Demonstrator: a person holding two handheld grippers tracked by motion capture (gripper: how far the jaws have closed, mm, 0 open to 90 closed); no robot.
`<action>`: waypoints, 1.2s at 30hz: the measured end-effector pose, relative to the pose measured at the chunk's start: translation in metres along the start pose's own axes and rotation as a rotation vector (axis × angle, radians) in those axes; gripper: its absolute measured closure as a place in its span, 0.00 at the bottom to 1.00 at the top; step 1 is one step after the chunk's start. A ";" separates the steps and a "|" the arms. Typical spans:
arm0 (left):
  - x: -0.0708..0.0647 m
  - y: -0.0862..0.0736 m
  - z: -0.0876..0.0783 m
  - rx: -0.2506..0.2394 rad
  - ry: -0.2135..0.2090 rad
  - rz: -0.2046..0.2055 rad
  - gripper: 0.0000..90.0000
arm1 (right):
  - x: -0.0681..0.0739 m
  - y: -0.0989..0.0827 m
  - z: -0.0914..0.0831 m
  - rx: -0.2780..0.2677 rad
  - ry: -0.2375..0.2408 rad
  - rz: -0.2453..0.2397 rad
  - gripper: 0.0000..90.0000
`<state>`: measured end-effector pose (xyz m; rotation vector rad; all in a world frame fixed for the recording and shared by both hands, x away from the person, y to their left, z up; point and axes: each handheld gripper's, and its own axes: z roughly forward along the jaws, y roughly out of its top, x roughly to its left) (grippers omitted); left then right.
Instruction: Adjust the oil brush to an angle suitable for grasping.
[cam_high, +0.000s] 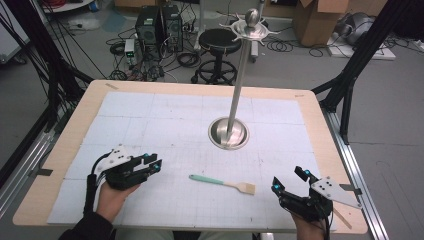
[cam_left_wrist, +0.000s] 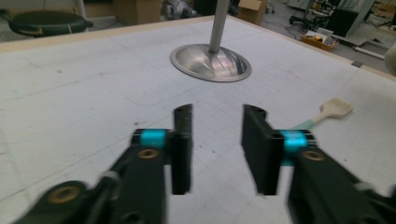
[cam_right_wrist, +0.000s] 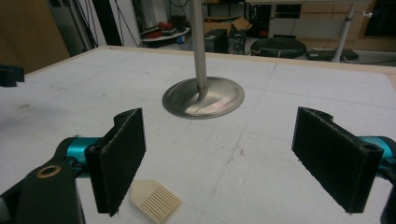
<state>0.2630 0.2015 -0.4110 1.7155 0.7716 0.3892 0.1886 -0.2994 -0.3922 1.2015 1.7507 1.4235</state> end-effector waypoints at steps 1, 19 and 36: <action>0.000 0.000 0.000 0.000 0.000 0.000 0.57 | 0.000 0.000 0.000 0.000 0.000 0.000 0.18; 0.009 -0.011 -0.055 -0.148 0.034 -0.042 0.22 | 0.006 0.002 0.019 0.084 0.112 -0.014 0.18; 0.010 -0.011 -0.055 -0.142 0.049 -0.018 0.23 | 0.008 0.000 0.024 0.097 0.121 -0.044 0.19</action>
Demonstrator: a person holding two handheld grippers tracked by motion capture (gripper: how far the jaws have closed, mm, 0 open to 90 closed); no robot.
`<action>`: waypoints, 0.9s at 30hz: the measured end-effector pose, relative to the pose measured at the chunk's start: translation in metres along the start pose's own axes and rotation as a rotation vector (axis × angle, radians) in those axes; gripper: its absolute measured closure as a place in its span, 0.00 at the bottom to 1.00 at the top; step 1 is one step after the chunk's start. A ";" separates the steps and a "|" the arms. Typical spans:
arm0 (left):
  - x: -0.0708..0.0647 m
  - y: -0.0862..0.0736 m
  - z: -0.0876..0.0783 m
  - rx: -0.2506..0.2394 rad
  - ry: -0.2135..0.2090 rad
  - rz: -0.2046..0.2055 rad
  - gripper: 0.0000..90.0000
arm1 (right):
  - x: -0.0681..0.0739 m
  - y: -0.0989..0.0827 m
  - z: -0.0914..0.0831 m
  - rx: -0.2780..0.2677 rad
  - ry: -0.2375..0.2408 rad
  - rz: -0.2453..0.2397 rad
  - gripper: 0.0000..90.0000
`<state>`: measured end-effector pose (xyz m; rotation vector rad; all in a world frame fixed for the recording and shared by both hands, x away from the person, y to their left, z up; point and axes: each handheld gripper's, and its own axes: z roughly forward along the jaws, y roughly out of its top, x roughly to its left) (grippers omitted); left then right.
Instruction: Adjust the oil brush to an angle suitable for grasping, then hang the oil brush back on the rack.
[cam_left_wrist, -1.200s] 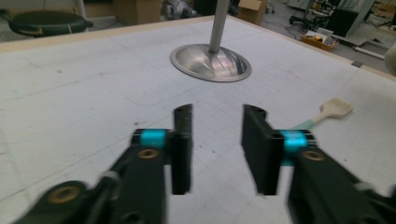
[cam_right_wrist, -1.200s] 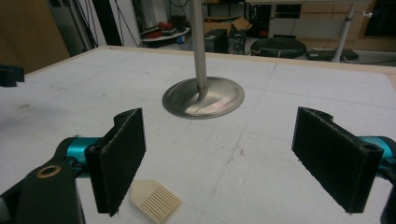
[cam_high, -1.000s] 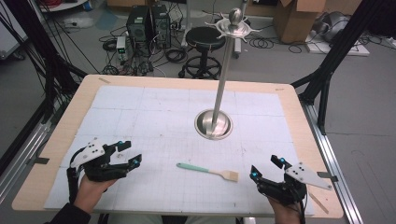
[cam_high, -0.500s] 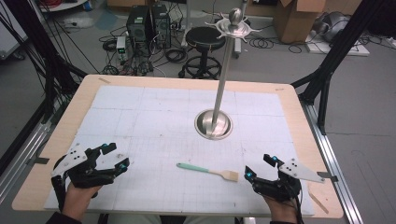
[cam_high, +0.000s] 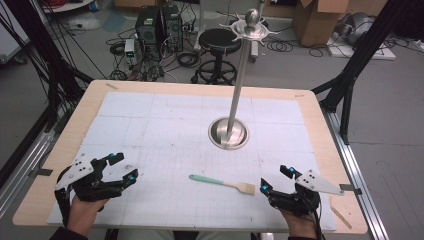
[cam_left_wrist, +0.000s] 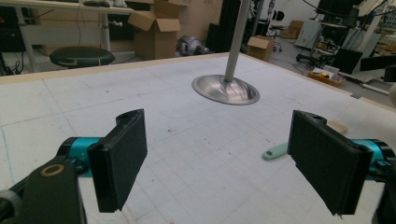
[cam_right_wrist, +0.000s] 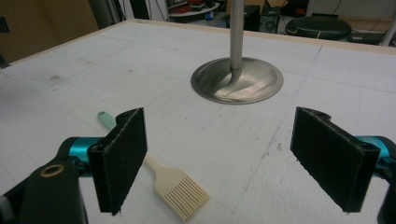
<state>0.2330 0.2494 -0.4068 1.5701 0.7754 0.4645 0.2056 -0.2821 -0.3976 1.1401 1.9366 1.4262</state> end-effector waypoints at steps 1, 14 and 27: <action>0.000 0.000 0.001 0.000 0.000 0.002 0.23 | 0.000 0.000 0.000 -0.002 -0.001 -0.007 0.19; 0.000 0.000 0.000 0.000 -0.042 -0.009 0.22 | 0.008 0.005 0.012 0.039 0.045 -0.045 0.19; -0.003 -0.001 0.004 0.004 -0.069 -0.005 0.23 | 0.012 0.011 0.042 0.146 0.193 -0.074 0.40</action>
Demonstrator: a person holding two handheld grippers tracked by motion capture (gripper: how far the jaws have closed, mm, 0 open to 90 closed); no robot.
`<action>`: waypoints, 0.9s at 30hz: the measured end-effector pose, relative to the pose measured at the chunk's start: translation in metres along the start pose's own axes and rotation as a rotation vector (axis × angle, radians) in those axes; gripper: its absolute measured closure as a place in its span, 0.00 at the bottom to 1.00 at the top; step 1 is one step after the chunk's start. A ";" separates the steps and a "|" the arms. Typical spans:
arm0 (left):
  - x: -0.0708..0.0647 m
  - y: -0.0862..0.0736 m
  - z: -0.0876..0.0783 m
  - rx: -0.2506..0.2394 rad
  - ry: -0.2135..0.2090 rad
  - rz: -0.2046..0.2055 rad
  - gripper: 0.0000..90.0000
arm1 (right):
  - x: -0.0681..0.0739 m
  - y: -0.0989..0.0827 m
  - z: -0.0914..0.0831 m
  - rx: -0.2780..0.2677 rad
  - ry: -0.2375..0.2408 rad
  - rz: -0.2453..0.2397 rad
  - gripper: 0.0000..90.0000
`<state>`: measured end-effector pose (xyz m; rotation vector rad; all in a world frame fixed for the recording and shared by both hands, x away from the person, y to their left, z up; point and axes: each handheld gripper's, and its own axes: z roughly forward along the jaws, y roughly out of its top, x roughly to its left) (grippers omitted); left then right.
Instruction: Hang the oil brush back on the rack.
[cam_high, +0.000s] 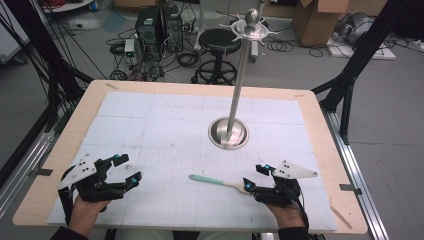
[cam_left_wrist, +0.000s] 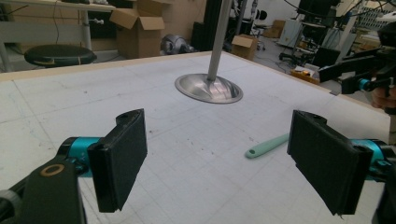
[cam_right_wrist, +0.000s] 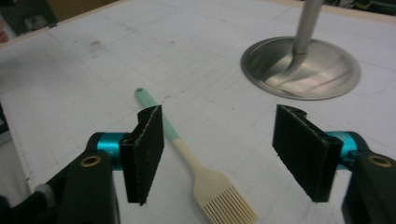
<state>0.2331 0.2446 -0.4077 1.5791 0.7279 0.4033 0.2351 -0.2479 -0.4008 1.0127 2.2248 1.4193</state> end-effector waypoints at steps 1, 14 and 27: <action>0.000 0.000 0.000 0.000 0.001 0.000 0.22 | 0.000 0.002 0.009 0.025 0.025 -0.023 0.44; -0.001 0.000 0.003 0.004 -0.018 -0.005 0.23 | 0.004 0.006 0.065 0.277 0.122 -0.205 0.56; -0.001 -0.001 0.003 0.006 -0.022 -0.011 0.23 | 0.003 0.002 0.082 0.380 0.163 -0.238 0.68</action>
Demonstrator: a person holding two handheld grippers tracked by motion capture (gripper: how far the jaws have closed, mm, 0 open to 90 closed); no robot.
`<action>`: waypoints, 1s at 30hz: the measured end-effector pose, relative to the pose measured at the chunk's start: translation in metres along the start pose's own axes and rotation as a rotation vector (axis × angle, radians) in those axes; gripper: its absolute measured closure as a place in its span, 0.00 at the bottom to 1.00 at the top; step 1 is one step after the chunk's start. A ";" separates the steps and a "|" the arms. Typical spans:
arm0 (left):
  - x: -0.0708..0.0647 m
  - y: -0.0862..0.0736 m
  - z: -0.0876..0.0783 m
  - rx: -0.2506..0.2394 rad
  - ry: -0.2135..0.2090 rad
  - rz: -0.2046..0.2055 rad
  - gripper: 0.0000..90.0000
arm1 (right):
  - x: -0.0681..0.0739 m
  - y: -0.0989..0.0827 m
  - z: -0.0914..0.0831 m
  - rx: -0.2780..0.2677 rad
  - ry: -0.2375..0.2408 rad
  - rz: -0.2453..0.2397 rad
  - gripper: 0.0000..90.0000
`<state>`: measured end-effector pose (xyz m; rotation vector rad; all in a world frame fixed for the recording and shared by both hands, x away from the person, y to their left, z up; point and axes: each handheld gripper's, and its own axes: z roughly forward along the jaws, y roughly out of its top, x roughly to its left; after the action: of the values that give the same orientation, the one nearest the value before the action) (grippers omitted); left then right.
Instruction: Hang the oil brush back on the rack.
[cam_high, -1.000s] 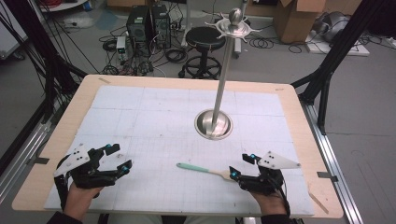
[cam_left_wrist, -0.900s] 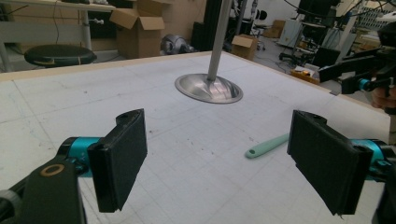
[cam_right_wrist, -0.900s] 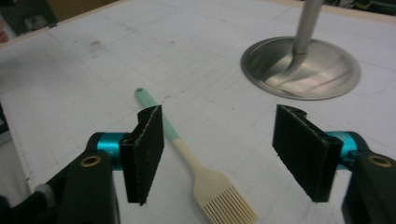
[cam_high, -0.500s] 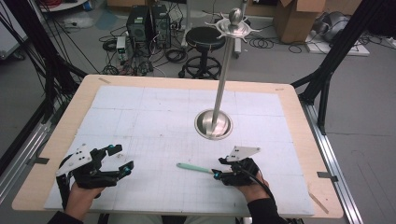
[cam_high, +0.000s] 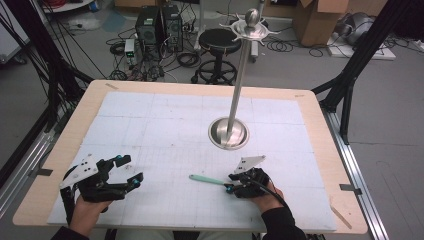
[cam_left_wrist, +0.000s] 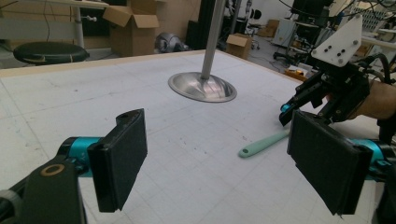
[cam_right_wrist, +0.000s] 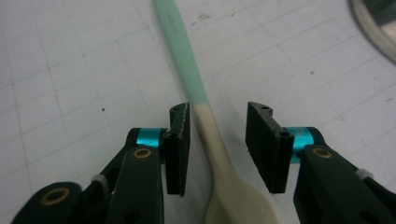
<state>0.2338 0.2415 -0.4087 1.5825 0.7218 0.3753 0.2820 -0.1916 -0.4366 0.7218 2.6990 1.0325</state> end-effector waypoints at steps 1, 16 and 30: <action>0.000 0.000 0.000 0.001 0.000 0.000 0.23 | 0.000 0.000 0.000 0.002 -0.005 0.003 0.70; 0.000 0.000 -0.001 -0.014 -0.018 -0.009 0.24 | 0.005 0.007 -0.001 0.057 -0.002 -0.021 0.90; 0.000 0.000 0.000 -0.005 -0.034 -0.010 0.25 | 0.007 0.004 -0.006 0.008 0.019 0.044 0.92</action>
<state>0.2343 0.2414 -0.4089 1.5761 0.7016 0.3424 0.2757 -0.1894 -0.4291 0.7796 2.7164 1.0441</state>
